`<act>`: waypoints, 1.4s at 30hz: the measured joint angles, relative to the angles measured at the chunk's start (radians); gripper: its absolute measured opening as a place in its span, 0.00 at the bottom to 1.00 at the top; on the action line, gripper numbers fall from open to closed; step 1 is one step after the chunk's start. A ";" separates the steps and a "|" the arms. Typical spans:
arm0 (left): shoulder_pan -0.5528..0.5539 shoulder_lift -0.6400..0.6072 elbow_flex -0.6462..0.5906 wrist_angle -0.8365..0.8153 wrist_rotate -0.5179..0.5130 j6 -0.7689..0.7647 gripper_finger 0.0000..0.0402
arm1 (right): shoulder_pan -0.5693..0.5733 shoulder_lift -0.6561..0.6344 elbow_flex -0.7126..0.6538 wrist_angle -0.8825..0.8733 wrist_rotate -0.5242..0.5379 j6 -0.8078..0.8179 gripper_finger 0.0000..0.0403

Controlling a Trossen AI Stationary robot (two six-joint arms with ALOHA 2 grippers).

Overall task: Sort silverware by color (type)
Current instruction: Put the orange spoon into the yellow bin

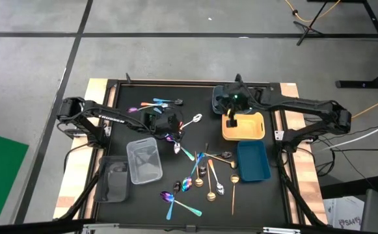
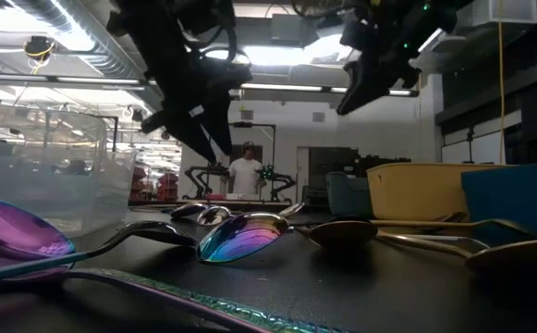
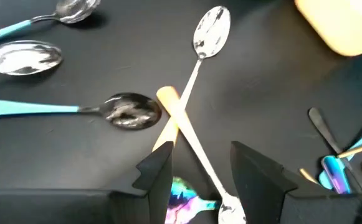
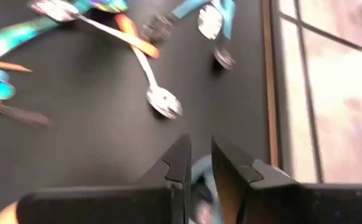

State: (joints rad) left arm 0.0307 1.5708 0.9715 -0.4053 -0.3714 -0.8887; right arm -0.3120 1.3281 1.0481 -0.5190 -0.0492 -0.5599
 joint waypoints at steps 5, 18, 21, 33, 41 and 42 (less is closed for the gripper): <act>0.000 0.000 -0.088 0.156 0.000 -0.003 0.38 | 0.101 0.008 0.000 0.003 -0.059 0.006 0.13; 0.000 0.000 -0.152 0.293 0.001 -0.003 0.38 | 0.291 0.034 0.000 0.035 -0.057 0.043 0.13; 0.003 0.000 -0.152 0.302 0.043 -0.003 0.38 | 0.320 0.038 0.000 0.053 -0.057 0.044 0.13; 0.019 0.000 -0.095 0.302 0.106 0.006 0.38 | 0.351 0.040 0.000 0.118 -0.056 0.042 0.13; 0.035 0.000 -0.007 0.210 0.124 0.061 0.38 | 0.352 0.040 0.000 0.129 -0.057 0.040 0.13; 0.035 0.000 -0.001 0.184 0.123 0.060 0.38 | 0.352 0.040 0.000 0.129 -0.057 0.040 0.13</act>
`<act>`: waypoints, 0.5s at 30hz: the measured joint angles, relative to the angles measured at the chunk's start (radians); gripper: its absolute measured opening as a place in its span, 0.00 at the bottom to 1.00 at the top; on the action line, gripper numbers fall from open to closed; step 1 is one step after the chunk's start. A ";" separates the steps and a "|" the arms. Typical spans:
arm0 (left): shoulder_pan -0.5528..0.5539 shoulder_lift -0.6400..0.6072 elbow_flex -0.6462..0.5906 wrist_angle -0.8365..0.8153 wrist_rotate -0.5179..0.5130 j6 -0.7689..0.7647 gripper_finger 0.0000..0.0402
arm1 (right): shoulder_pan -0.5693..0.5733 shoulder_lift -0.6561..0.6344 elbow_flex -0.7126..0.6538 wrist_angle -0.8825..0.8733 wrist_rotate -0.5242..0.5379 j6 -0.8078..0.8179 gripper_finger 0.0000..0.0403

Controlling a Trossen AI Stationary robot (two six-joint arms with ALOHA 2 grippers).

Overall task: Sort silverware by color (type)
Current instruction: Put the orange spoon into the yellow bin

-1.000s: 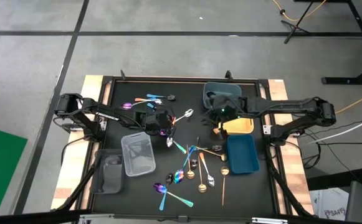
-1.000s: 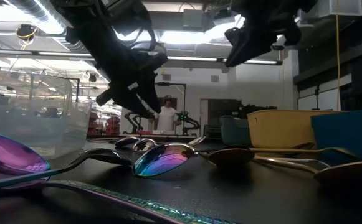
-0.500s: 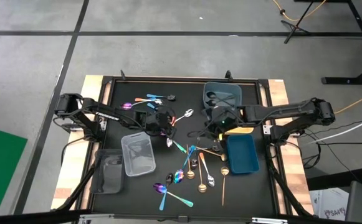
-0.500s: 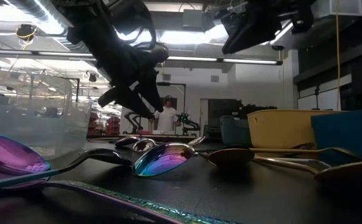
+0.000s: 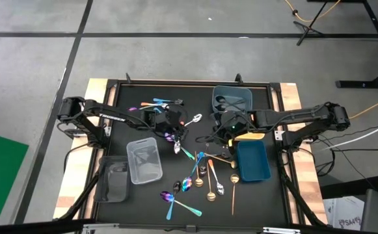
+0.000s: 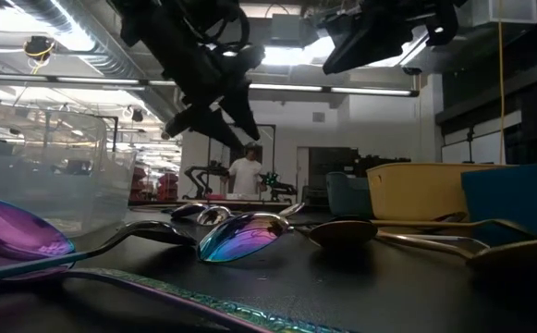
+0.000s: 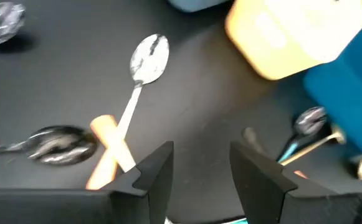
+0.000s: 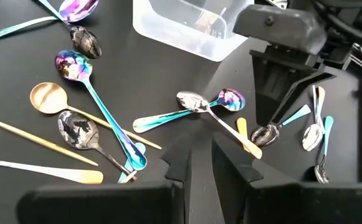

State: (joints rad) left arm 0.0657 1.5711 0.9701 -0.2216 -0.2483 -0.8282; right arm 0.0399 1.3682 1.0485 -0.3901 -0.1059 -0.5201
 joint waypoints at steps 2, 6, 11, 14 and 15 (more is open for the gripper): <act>0.000 0.001 0.002 -0.037 -0.001 -0.003 0.38 | 0.000 0.000 0.000 0.000 0.000 0.000 0.13; 0.000 0.049 0.003 -0.068 0.017 -0.033 0.38 | 0.000 0.000 0.000 -0.001 0.000 0.000 0.13; 0.003 0.134 0.003 -0.065 0.039 -0.043 0.38 | 0.000 0.000 0.000 -0.001 0.001 0.000 0.13; 0.007 0.174 0.002 -0.078 0.042 -0.079 0.38 | -0.001 0.000 0.000 -0.003 0.000 0.000 0.13; 0.009 0.184 0.003 -0.075 0.041 -0.084 0.38 | -0.001 0.000 0.000 -0.003 0.000 0.000 0.13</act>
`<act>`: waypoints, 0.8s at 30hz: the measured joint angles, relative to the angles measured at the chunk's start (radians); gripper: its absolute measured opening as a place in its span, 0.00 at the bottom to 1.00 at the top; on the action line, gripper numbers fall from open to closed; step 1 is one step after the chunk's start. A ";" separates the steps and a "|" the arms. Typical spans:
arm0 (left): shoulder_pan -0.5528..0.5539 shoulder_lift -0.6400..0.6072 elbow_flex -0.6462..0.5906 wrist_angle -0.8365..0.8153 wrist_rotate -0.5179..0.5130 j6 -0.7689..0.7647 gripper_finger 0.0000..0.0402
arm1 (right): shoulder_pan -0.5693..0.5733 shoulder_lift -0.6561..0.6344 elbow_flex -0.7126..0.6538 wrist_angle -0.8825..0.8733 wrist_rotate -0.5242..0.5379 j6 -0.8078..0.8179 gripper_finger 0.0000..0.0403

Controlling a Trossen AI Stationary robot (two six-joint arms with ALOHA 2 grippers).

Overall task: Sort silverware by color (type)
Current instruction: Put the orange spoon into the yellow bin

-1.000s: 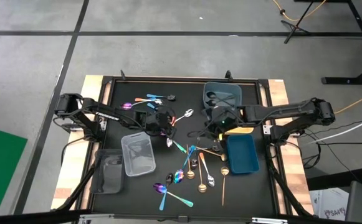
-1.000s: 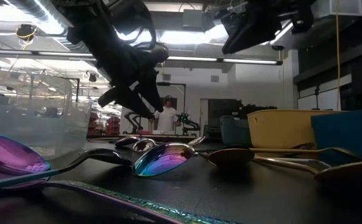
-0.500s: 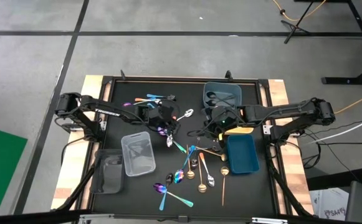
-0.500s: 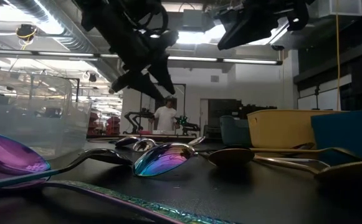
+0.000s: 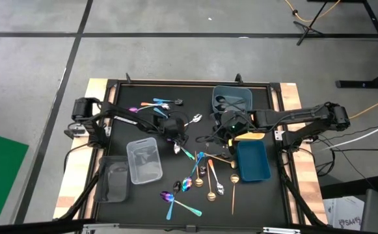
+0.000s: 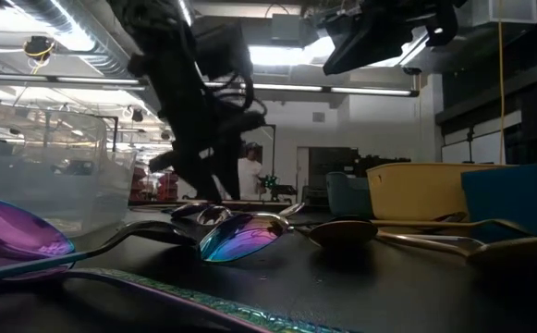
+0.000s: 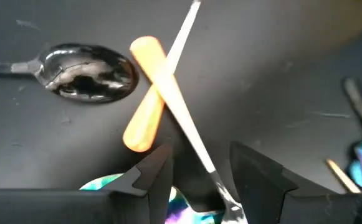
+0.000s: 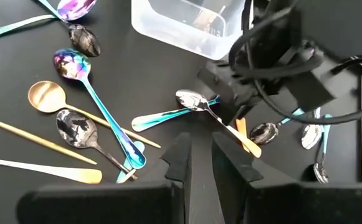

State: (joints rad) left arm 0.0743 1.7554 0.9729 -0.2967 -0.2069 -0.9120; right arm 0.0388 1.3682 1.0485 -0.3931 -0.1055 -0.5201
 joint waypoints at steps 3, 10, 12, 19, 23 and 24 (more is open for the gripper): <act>0.003 0.024 0.000 0.005 0.014 -0.002 0.38 | 0.000 0.000 0.000 0.000 0.000 0.000 0.13; 0.002 0.041 0.000 0.010 0.041 -0.002 0.38 | 0.000 0.000 0.000 0.000 0.000 0.000 0.13; 0.002 0.041 0.000 0.010 0.042 -0.003 0.38 | 0.000 0.000 0.000 -0.001 0.000 0.000 0.13; 0.002 0.041 0.000 0.006 0.042 -0.002 0.32 | 0.000 0.000 0.000 -0.001 0.000 0.000 0.13; 0.002 0.041 0.000 0.006 0.042 -0.003 0.23 | 0.000 0.000 0.000 -0.001 0.000 0.000 0.13; 0.002 0.041 0.000 0.006 0.042 -0.003 0.21 | 0.000 0.000 0.000 -0.001 0.000 0.000 0.13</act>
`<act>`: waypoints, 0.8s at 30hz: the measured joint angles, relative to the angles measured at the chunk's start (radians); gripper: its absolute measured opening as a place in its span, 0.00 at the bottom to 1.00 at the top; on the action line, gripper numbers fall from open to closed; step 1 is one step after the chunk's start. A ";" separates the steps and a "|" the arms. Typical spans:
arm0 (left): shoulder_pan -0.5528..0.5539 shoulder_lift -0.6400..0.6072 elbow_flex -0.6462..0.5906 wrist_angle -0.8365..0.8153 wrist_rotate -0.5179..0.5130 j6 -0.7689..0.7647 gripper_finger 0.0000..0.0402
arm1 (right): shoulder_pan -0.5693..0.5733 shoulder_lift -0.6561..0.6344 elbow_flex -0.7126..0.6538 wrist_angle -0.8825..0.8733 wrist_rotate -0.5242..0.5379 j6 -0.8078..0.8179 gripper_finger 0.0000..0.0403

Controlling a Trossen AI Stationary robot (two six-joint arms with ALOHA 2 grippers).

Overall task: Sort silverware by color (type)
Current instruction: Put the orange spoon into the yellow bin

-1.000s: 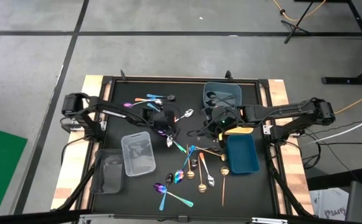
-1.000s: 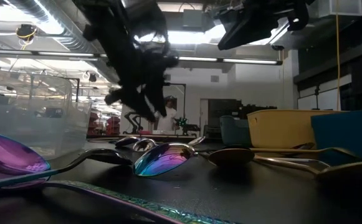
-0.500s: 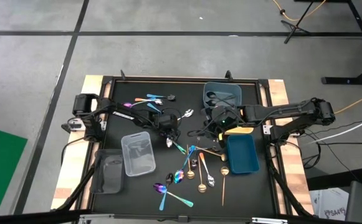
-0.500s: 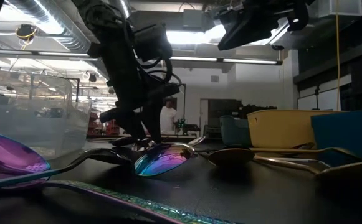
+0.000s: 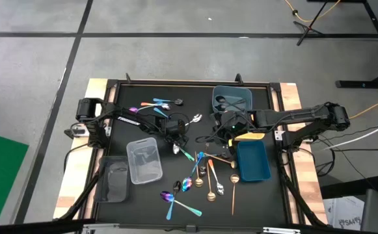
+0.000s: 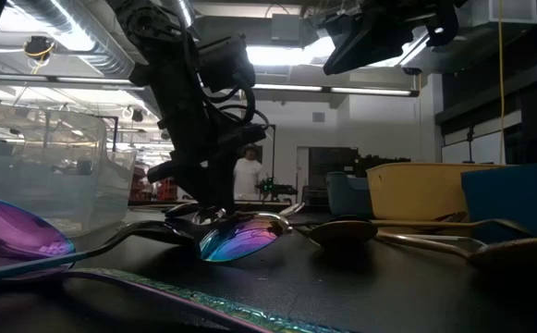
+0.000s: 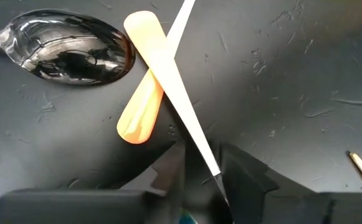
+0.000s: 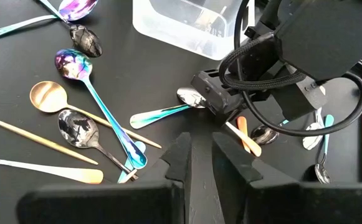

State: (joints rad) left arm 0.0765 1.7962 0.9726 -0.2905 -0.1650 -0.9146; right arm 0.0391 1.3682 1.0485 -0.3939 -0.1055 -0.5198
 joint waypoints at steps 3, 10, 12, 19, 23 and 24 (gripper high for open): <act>0.000 0.000 0.000 0.003 0.000 0.000 0.16 | 0.000 0.000 0.000 0.000 0.000 0.000 0.13; 0.000 0.000 0.000 0.015 0.000 -0.003 0.05 | 0.000 0.000 0.000 0.000 0.000 0.000 0.13; 0.000 0.000 0.000 0.016 0.000 -0.003 0.03 | 0.000 0.000 0.000 0.000 0.000 0.000 0.13; 0.000 -0.002 0.000 0.021 0.001 -0.025 0.01 | 0.000 -0.014 0.000 -0.030 0.000 0.041 0.13; 0.000 -0.002 0.000 0.029 0.003 -0.026 0.01 | 0.000 -0.069 0.000 -0.084 0.003 0.042 0.13; 0.000 -0.002 0.000 0.033 0.004 -0.026 0.01 | 0.001 -0.086 0.000 -0.097 0.012 0.042 0.13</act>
State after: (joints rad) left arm 0.0765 1.7947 0.9726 -0.2579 -0.1612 -0.9401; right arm 0.0398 1.2826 1.0485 -0.4907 -0.0937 -0.4774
